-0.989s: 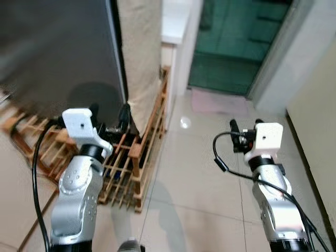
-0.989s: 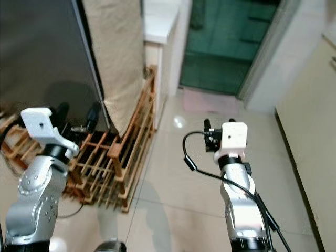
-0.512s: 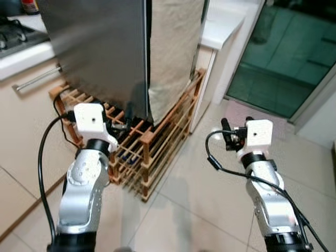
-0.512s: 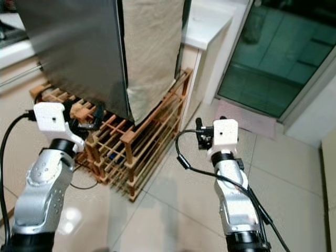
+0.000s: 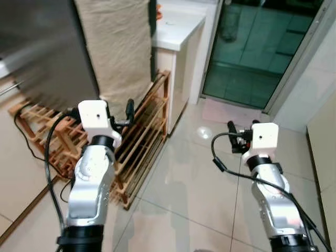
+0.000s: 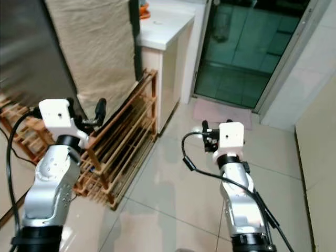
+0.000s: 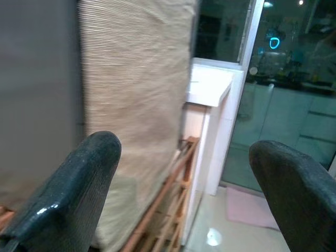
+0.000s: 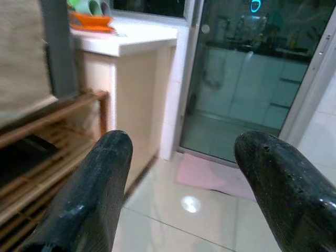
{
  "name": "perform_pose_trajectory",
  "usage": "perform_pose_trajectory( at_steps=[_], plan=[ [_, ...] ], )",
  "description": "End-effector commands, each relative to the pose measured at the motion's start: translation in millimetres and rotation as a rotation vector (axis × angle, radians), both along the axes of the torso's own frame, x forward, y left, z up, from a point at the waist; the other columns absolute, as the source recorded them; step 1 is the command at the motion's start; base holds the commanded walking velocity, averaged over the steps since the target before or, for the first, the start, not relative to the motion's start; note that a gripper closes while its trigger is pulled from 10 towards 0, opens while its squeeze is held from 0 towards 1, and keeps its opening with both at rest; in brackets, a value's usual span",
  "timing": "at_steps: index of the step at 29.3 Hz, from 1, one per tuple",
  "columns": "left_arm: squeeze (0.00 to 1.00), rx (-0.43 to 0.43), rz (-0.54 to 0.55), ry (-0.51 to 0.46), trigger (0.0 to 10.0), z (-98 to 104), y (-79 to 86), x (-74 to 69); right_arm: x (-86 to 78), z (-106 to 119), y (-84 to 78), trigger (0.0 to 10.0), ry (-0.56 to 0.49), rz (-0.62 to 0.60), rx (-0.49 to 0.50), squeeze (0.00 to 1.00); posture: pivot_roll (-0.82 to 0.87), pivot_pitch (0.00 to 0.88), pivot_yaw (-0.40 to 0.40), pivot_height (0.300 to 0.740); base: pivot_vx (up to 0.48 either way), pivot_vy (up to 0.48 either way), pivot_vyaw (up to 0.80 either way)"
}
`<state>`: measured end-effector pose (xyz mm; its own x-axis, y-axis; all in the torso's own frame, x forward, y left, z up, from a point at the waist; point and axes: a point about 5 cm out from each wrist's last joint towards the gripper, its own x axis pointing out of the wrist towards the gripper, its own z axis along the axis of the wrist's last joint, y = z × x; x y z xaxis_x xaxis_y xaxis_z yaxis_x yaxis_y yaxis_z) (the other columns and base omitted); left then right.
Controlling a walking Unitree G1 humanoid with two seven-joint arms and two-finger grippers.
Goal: Restocking fridge
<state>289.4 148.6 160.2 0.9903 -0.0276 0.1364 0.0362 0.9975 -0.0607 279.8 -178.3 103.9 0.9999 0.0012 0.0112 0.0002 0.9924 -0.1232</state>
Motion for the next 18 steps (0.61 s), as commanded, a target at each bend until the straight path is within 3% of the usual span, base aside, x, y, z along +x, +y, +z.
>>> perform_pose_trajectory(
  at_steps=[1,11,16,18],
  plan=[
    [0.0,0.018,0.02,0.02,10.0,-2.0,2.7,1.1,3.4,2.8,2.7,10.0,-0.012,0.013,-0.011,0.0,-0.02,0.0,-0.021,0.74,0.33,-0.345,0.74],
    [0.0,-0.008,0.08,0.029,10.0,-0.4,5.9,5.6,2.7,0.3,5.6,10.0,-0.004,0.032,-0.029,0.0,-0.03,0.0,-0.019,0.74,0.364,-0.305,0.7],
    [0.0,-0.002,0.053,0.034,10.0,-1.4,0.7,8.3,1.4,-0.7,3.7,10.0,-0.007,0.019,-0.019,0.0,-0.03,0.0,-0.018,0.74,0.418,0.0,0.69],
    [0.0,0.026,0.047,0.035,10.0,-2.2,-2.9,9.7,0.3,-3.2,2.6,10.0,0.012,-0.002,-0.02,0.0,-0.03,0.0,-0.019,0.74,0.442,0.0,0.0]
  ],
)
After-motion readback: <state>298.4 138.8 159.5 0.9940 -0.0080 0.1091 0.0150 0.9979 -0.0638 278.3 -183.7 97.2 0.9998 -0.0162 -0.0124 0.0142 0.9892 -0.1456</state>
